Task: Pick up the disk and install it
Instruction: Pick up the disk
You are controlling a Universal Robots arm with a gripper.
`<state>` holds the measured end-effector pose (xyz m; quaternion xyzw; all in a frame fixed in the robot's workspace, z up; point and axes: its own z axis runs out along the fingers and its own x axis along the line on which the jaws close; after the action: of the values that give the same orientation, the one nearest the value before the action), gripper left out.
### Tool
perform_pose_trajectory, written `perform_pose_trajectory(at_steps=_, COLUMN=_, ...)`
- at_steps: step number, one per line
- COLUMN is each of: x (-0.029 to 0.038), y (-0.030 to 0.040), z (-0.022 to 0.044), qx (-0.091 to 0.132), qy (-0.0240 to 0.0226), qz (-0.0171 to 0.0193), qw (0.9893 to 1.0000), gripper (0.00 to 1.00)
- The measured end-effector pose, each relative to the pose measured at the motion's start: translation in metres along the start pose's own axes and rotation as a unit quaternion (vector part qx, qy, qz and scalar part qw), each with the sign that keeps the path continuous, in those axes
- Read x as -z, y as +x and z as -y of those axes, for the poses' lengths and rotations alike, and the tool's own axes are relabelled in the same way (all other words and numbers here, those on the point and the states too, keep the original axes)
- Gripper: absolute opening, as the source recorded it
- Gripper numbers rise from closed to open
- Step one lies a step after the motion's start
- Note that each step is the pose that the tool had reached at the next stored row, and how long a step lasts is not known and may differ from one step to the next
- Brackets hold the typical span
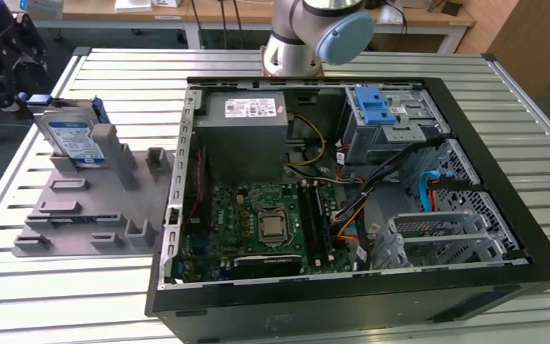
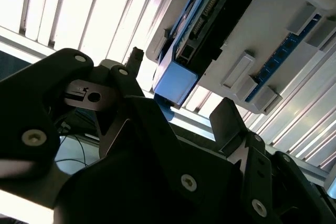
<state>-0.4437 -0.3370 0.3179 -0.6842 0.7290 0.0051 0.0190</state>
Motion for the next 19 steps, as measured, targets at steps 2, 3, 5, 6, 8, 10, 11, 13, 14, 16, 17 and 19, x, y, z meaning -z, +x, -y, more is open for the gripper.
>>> perform_pose_trajectory(at_steps=2, x=-0.0009, y=0.0, z=0.0, qx=0.0, qy=-0.0001, qz=0.0, qw=1.0, gripper=0.78)
perform_pose_trajectory(at_steps=3, x=-0.0012, y=0.0001, z=0.0, qx=0.0, qy=-0.0002, qz=0.0, qw=1.0, gripper=0.78)
perform_pose_trajectory(at_steps=5, x=-0.0011, y=0.0001, z=0.0, qx=0.0, qy=-0.0002, qz=0.0, qw=1.0, gripper=0.78)
perform_pose_trajectory(at_steps=6, x=-0.0012, y=0.0, z=0.0, qx=0.0, qy=-0.0001, qz=0.0, qw=1.0, gripper=0.78)
perform_pose_trajectory(at_steps=8, x=-0.0009, y=0.0, z=0.0, qx=0.0, qy=-0.0002, qz=0.0, qw=1.0, gripper=0.78)
perform_pose_trajectory(at_steps=10, x=-0.0008, y=0.0, z=0.0, qx=0.0, qy=-0.0002, qz=0.0, qw=1.0, gripper=0.78)
perform_pose_trajectory(at_steps=11, x=-0.0009, y=0.0, z=0.0, qx=0.0, qy=-0.0003, qz=-0.0001, qw=1.0, gripper=0.78)
perform_pose_trajectory(at_steps=13, x=-0.0014, y=0.0, z=0.0, qx=0.0, qy=-0.0002, qz=0.0, qw=1.0, gripper=0.78)
perform_pose_trajectory(at_steps=14, x=-0.0017, y=0.0001, z=0.0, qx=0.0, qy=-0.0002, qz=0.0, qw=1.0, gripper=0.78)
perform_pose_trajectory(at_steps=16, x=-0.0021, y=0.0001, z=0.0, qx=0.0, qy=-0.0001, qz=0.0, qw=1.0, gripper=0.78)
perform_pose_trajectory(at_steps=17, x=-0.0023, y=0.0001, z=0.0, qx=0.0, qy=-0.0002, qz=0.0, qw=1.0, gripper=0.78)
perform_pose_trajectory(at_steps=19, x=-0.0026, y=0.0001, z=0.0, qx=0.0, qy=-0.0002, qz=0.0, qw=1.0, gripper=0.78)
